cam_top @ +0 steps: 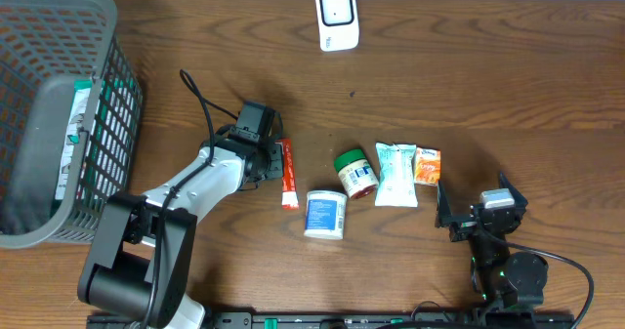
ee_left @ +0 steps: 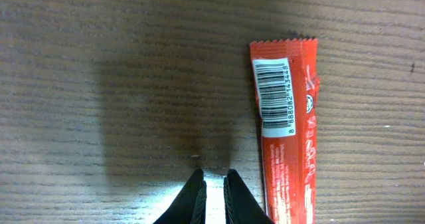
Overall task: Scan the item barcode
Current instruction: 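Open the left gripper and release the red stick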
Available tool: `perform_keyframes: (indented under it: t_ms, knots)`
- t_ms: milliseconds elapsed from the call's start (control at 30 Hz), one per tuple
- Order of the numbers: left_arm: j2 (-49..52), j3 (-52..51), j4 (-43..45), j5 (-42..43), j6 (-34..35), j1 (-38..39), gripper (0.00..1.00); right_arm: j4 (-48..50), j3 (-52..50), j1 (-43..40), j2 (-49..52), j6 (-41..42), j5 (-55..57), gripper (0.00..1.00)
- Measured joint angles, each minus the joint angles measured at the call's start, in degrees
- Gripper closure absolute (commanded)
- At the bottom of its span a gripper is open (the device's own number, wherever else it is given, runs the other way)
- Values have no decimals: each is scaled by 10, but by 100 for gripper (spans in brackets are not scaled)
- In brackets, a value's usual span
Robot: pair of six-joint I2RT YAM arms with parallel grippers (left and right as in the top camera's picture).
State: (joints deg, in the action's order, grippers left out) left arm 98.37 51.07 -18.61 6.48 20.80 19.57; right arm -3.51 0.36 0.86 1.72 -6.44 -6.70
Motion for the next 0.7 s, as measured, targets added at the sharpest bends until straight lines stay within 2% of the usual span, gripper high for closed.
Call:
perform_keyframes:
  t_ms: [500,700]
  knots:
    - [15,0,34,2,2,39,89,0,0,0,0,0,0,1]
    - [13,6,16,2,1,37,89,0,0,0,0,0,0,1]
